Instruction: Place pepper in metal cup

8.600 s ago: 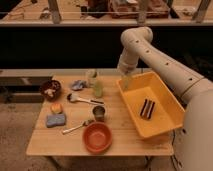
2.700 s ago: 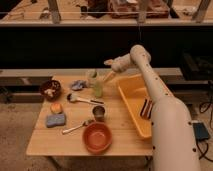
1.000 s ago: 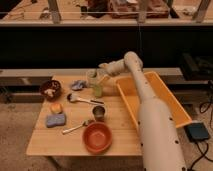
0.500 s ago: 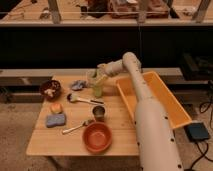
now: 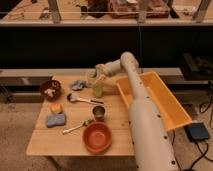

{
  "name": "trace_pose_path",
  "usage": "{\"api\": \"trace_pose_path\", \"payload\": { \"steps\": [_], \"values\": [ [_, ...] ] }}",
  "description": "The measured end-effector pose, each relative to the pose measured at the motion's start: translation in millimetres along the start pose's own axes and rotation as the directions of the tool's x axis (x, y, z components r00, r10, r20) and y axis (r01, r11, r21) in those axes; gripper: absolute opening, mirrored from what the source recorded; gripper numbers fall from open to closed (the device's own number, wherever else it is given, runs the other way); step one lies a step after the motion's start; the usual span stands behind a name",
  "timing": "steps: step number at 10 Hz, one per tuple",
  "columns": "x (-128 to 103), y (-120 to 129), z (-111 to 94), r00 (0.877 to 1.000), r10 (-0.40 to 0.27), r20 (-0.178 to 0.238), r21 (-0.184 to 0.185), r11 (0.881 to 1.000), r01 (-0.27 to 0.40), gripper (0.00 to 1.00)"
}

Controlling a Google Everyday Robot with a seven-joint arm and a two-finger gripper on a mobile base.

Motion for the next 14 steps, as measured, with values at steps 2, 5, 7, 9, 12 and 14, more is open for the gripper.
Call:
{"api": "trace_pose_path", "payload": {
  "steps": [2,5,7,9,12,14],
  "values": [
    [2,0,1,1.000,0.012,0.011,-0.004,1.000,-0.012,0.50],
    [2,0,-2,0.999,0.036,0.039,-0.016,0.999,-0.035,0.20],
    [-6,3,1,0.997,0.028,0.066,-0.046,0.999,-0.025,0.02],
    [-15,3,-3,0.996,0.027,0.091,-0.056,0.998,-0.022,0.00],
    [-41,0,-18,0.989,0.046,0.138,-0.070,0.997,-0.037,0.00],
    [-63,-4,-29,0.987,0.044,0.155,-0.069,0.997,-0.033,0.00]
  ]
}}
